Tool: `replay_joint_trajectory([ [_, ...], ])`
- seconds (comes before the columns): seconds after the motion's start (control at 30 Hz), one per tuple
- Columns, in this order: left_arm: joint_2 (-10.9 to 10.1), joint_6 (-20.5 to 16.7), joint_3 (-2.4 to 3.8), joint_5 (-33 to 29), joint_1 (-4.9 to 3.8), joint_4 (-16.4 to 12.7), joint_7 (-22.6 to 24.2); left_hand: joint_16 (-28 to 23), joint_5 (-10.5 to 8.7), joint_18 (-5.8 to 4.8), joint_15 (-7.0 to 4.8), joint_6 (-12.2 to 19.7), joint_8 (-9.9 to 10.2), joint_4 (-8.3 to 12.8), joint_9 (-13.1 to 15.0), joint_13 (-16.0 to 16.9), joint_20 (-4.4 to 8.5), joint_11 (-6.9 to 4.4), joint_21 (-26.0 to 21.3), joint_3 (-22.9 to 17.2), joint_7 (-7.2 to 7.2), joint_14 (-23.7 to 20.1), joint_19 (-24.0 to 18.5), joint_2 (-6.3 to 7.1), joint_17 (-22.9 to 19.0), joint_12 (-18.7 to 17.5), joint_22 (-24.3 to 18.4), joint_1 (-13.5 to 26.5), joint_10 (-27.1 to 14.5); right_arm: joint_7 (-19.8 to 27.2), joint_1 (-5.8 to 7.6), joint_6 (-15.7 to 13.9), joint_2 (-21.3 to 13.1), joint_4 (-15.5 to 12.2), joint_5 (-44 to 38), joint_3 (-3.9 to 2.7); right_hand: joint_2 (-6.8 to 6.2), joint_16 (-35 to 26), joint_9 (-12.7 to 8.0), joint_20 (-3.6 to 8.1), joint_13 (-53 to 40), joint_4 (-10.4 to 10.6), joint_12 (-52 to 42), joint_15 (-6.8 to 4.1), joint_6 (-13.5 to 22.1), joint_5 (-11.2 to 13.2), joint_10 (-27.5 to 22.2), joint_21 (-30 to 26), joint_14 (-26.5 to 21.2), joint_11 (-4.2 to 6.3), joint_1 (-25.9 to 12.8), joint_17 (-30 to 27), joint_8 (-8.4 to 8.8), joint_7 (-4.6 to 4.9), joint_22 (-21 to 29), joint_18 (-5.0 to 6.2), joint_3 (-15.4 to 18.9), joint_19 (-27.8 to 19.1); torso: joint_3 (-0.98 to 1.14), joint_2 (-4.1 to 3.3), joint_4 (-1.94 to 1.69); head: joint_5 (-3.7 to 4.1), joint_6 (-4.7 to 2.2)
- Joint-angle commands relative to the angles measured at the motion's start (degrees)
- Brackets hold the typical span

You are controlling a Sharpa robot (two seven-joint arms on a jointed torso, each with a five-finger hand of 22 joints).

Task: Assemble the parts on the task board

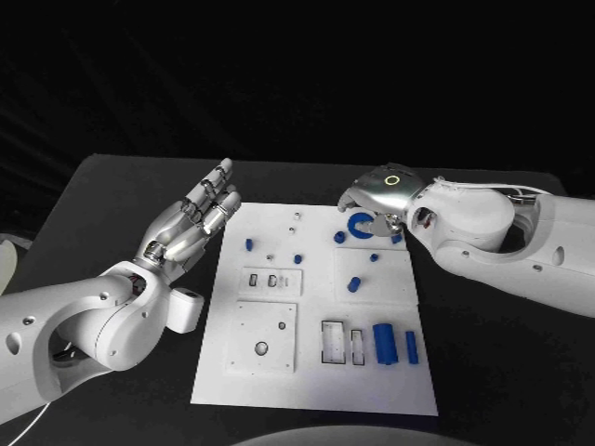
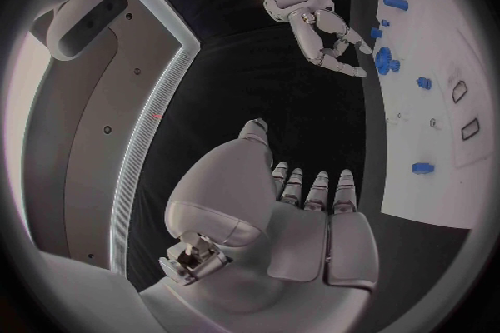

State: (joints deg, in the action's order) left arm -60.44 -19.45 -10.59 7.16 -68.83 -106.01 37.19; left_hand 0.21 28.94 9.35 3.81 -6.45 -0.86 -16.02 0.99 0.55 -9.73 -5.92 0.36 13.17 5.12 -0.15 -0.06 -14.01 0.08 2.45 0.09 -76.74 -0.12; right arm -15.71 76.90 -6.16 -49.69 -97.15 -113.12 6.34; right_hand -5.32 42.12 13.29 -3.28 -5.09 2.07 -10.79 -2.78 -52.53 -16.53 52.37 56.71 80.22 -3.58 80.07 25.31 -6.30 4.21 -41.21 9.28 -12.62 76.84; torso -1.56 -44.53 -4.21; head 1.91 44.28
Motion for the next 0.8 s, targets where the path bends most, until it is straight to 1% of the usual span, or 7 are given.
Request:
replay_joint_trajectory([
  [0.03,0.17,1.70,0.06,0.73,-0.11,0.05,0.16,-0.21,0.23,0.41,0.46,0.16,-0.15,-0.03,0.02,-0.07,-0.58,0.21,-0.36,-0.42,-0.43,0.15,0.06,0.22,-0.08,-0.06,-0.09,-0.59,-0.01,1.55,-0.37,-0.86,0.44,0.87,0.94,-0.01,-0.19,0.67,0.30,-0.02,-0.12,0.11,-0.49,0.09,-0.57,0.35,0.76,1.19,-0.30,0.00,-0.97,0.41,0.40,0.12,-1.58,-1.10,-0.56,0.05,-0.09,0.13,0.08,0.03,0.32],
  [0.13,0.22,1.78,0.07,0.73,-0.11,0.23,0.12,-0.21,0.25,0.46,0.53,0.15,-0.15,-0.02,0.03,-0.07,-0.71,0.29,-0.36,-0.45,-0.44,0.15,0.06,0.21,-0.08,-0.03,-0.09,-0.64,-0.01,2.43,-0.80,-1.44,0.96,1.79,1.93,-0.01,-0.37,1.17,0.33,-0.05,-0.13,0.29,-0.50,0.10,-0.29,0.57,1.19,1.94,-0.43,-0.01,-1.28,0.74,0.79,0.58,-2.56,-1.18,-0.97,-0.03,-0.08,0.18,0.05,0.15,0.61],
  [0.33,0.40,1.96,0.08,0.73,-0.11,0.48,0.05,-0.21,0.30,0.54,0.70,0.06,-0.17,0.01,0.04,-0.06,-0.94,0.43,-0.36,-0.52,-0.66,0.15,0.06,0.18,-0.08,-0.01,-0.09,-0.74,0.00,3.29,-1.44,-1.66,1.71,2.97,3.08,-0.01,-0.56,1.93,0.16,-0.14,-0.09,0.51,-0.42,0.22,-0.31,0.69,1.80,3.27,-0.54,-0.25,-1.58,1.21,1.26,1.43,-4.33,-1.37,-1.70,-0.03,-0.10,0.21,-0.08,0.32,0.88],
  [0.47,0.64,2.10,0.08,0.73,-0.11,0.73,-0.04,-0.21,0.37,0.58,0.76,-0.01,-0.19,0.03,0.06,-0.06,-1.03,0.49,-0.36,-0.55,-0.79,0.15,0.06,0.17,-0.08,0.00,-0.09,-0.80,0.00,3.89,-1.83,-1.86,2.17,3.70,3.78,-0.01,-0.64,2.21,0.11,-0.19,-0.12,0.64,-0.50,0.25,-0.61,0.83,2.34,3.73,-0.63,-0.33,-1.72,1.39,1.33,1.62,-4.95,-1.42,-2.02,-0.10,-0.11,0.30,-0.11,0.30,1.03],
  [0.6,0.91,2.30,0.08,0.71,-0.11,1.05,-0.16,-0.21,0.49,0.63,0.83,-0.03,-0.19,0.09,0.06,-0.05,-1.15,0.63,-0.36,-0.62,-0.89,0.15,0.06,0.14,-0.08,0.02,-0.09,-0.91,0.01,4.47,-2.23,-2.23,2.67,4.45,4.16,-0.01,-0.84,2.81,0.06,-0.26,-0.25,0.80,-0.81,0.29,-1.18,0.78,3.61,4.65,-0.77,-0.30,-1.85,1.77,1.41,1.87,-6.22,-1.53,-2.74,-0.18,-0.13,0.29,0.06,0.07,1.08],
  [0.67,1.02,2.38,0.08,0.68,-0.11,1.14,-0.24,-0.21,0.56,0.65,0.87,-0.02,-0.19,0.12,0.06,-0.05,-1.21,0.71,-0.36,-0.66,-0.93,0.15,0.06,0.12,-0.08,0.02,-0.09,-0.97,0.01,4.71,-2.43,-2.29,2.93,4.84,4.43,-0.01,-0.90,2.90,0.08,-0.25,-0.26,0.82,-0.80,0.29,-1.34,0.79,3.70,4.74,-0.80,-0.28,-1.88,1.82,1.38,1.92,-6.36,-1.53,-2.83,-0.22,-0.14,0.27,0.06,0.06,1.13],
  [0.8,1.17,2.64,0.08,0.56,-0.10,1.03,-0.43,-0.21,1.59,0.74,1.05,-0.06,-0.20,0.42,0.07,-0.05,-1.49,1.05,-0.36,-0.92,-1.17,0.15,0.06,0.03,-0.08,0.00,-0.09,-1.38,0.02,5.15,-2.74,-2.19,3.33,5.48,4.82,-0.01,-1.00,3.13,0.12,-0.25,-0.23,0.87,-0.69,0.28,-1.77,0.78,3.76,5.00,-0.91,-0.27,-1.92,1.97,1.30,2.10,-6.72,-1.55,-3.12,-0.31,-0.17,0.36,-0.03,0.18,1.38],
])
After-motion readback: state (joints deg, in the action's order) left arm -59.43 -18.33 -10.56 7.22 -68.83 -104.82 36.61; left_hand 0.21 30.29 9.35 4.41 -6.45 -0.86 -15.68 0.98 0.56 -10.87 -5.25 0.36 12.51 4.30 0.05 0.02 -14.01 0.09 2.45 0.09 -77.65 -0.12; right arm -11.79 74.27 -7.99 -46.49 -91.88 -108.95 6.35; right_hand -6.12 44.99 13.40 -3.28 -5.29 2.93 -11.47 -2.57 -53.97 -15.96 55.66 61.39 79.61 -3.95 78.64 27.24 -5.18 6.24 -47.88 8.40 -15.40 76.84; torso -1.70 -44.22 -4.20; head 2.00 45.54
